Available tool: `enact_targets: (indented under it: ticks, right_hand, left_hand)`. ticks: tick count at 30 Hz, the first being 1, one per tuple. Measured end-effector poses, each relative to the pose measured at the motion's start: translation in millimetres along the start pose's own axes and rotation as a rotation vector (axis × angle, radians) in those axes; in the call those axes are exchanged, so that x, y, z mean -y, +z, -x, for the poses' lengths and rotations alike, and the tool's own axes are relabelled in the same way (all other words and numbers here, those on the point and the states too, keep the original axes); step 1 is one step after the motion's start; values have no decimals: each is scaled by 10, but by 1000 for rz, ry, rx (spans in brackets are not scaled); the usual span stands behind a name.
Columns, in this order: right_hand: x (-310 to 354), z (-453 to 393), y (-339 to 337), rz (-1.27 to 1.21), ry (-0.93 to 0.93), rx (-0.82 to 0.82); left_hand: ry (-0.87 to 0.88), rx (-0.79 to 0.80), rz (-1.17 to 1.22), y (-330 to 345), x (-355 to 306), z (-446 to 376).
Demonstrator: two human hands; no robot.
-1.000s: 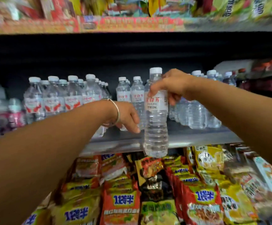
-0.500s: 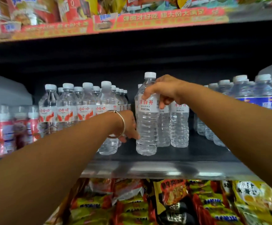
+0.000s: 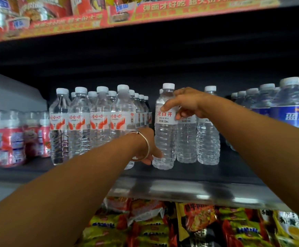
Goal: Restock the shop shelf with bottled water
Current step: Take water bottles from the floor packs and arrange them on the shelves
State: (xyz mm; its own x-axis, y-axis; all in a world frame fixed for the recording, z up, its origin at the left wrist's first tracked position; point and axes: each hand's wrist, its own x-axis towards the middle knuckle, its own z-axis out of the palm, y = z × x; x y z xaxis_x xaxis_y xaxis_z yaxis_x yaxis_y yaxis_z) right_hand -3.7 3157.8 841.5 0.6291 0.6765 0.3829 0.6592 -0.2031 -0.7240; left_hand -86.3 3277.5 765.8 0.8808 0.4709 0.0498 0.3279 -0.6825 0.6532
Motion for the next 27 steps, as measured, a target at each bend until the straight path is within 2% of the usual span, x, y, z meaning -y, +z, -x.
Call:
enact_targets:
  ticks: [14,24,27]
  right_hand:
    - [-68,-15,185,-109,-91,-102]
    - [-109,130,231,-58,-73,-165]
    - [-156,214,235,-23,-53,-180]
  left_hand:
    - [-54,-96,105,86,52,55]
    - [-13,-157,36,194,85,162]
    - [-4,-169,-51,228,104,181]
